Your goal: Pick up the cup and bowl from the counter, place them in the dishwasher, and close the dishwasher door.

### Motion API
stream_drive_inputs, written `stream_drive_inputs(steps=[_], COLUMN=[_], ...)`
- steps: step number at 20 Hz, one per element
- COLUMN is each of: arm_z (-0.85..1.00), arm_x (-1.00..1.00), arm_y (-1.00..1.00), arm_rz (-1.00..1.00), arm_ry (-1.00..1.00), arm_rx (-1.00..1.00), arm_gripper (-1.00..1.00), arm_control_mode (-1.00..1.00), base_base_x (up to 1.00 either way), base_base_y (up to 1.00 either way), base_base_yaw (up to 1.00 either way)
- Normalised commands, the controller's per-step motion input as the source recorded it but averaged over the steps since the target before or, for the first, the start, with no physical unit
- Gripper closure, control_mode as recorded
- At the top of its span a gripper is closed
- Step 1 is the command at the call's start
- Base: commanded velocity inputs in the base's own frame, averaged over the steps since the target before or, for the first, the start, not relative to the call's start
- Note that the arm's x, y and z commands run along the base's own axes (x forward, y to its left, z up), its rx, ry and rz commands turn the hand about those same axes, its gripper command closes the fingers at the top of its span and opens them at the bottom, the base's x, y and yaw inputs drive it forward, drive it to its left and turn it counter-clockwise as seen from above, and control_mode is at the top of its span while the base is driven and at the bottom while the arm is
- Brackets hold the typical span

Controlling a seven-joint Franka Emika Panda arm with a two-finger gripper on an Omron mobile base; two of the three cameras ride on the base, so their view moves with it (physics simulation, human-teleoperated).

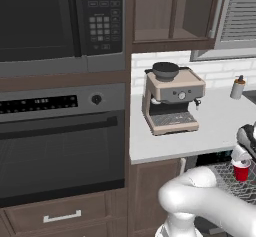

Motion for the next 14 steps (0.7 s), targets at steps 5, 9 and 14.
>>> stream_drive_inputs(steps=[5,9,14], arm_z=[-0.72,-0.53,-0.3], arm_x=[0.26,0.1,0.11], arm_y=[-0.34,-0.37,-0.03], arm_rz=[-0.03,-0.08,0.01], arm_ry=[-0.45,-0.06,-0.06], arm_rx=[0.42,0.15,0.0], arm_gripper=[1.0,1.0,1.0], arm_control_mode=[-1.0,-1.0,-1.0], base_base_x=[0.0,0.0,0.0], base_base_y=[0.0,0.0,0.0], base_base_yaw=[0.0,0.0,0.0])
